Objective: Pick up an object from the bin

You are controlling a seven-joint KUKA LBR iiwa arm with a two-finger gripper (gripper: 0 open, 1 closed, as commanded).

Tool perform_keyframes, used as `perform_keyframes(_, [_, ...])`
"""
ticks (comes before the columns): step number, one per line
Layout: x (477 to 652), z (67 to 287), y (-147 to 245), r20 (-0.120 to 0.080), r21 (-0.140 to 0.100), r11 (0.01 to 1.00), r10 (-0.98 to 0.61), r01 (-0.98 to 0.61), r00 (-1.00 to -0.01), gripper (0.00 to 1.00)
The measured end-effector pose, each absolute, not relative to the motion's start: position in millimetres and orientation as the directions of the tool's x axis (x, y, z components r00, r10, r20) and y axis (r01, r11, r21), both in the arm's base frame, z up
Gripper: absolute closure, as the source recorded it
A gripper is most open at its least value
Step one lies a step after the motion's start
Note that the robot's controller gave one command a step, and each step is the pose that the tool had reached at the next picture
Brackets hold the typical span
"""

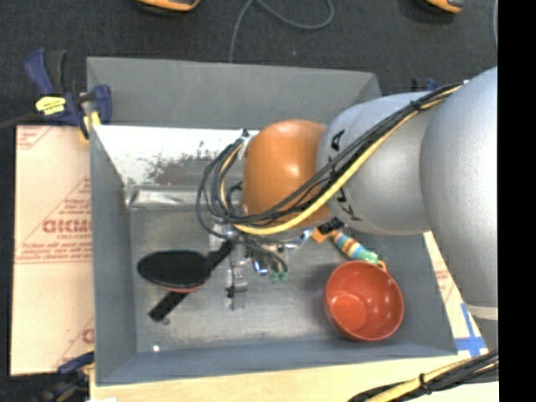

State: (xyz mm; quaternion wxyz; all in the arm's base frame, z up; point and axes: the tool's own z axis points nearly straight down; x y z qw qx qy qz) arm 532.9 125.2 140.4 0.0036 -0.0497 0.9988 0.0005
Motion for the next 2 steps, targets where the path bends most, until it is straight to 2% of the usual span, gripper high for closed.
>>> perform_keyframes(1, [561.1,130,158,-0.008,-0.001,0.938,-0.347,-0.347,-0.938,0.00])
perform_keyframes(2, [553.1,116,192,-0.003,0.001,0.955,-0.298,-0.298,-0.955,0.00])
